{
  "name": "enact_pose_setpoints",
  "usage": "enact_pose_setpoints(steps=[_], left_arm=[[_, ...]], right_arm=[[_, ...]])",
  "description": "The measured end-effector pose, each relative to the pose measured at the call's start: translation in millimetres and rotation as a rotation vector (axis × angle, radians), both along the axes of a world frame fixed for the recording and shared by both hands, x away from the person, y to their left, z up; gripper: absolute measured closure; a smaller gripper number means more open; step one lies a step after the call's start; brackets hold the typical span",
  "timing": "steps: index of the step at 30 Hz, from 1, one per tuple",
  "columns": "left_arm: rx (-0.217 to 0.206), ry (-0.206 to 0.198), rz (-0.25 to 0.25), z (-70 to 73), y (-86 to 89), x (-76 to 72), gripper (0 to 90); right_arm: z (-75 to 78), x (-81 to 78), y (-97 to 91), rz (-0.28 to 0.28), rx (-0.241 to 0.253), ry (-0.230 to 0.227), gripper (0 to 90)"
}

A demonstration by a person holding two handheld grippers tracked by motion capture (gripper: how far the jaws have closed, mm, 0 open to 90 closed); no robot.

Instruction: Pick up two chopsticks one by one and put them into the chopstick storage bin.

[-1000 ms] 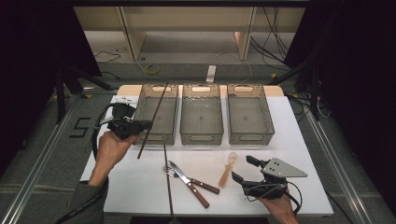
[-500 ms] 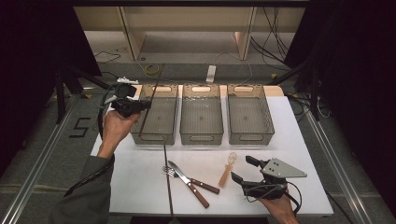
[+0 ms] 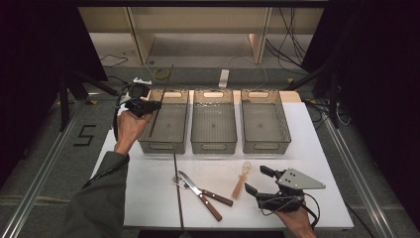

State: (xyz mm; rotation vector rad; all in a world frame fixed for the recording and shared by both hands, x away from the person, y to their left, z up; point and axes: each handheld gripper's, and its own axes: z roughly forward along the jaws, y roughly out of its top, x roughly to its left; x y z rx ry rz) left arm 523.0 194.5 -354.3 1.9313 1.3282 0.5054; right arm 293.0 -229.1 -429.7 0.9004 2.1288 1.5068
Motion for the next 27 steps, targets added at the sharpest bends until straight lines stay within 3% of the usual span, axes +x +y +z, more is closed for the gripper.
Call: enact_pose_setpoints(steps=[5, 11, 16, 23, 24, 27], left_arm=[[0.000, 0.007, 0.016, -6.8, 2.4, 2.8, 84.7], [0.034, 0.005, 0.011, -15.8, 0.2, 2.1, 84.6], [0.052, 0.038, 0.029, -25.2, -0.7, 5.0, 84.5], [0.033, 0.052, 0.043, -33.9, 2.0, 4.9, 83.4], [0.025, 0.047, 0.045, -33.8, 2.6, 3.7, 81.6], [-0.011, 0.029, 0.041, -30.5, 4.0, -2.2, 63.0]], right_arm=[[0.0, -0.2, 0.4, 0.003, 0.002, -0.002, 23.7], [-0.1, -0.1, 0.4, 0.003, 0.004, 0.002, 23.7], [0.1, -0.4, 0.4, 0.004, 0.004, 0.002, 23.6], [-0.2, 0.0, 0.7, 0.008, 0.006, 0.003, 23.6], [-0.3, 0.1, 0.9, 0.009, 0.005, 0.002, 23.6], [0.0, 0.0, 0.6, 0.005, 0.005, 0.002, 23.6]])
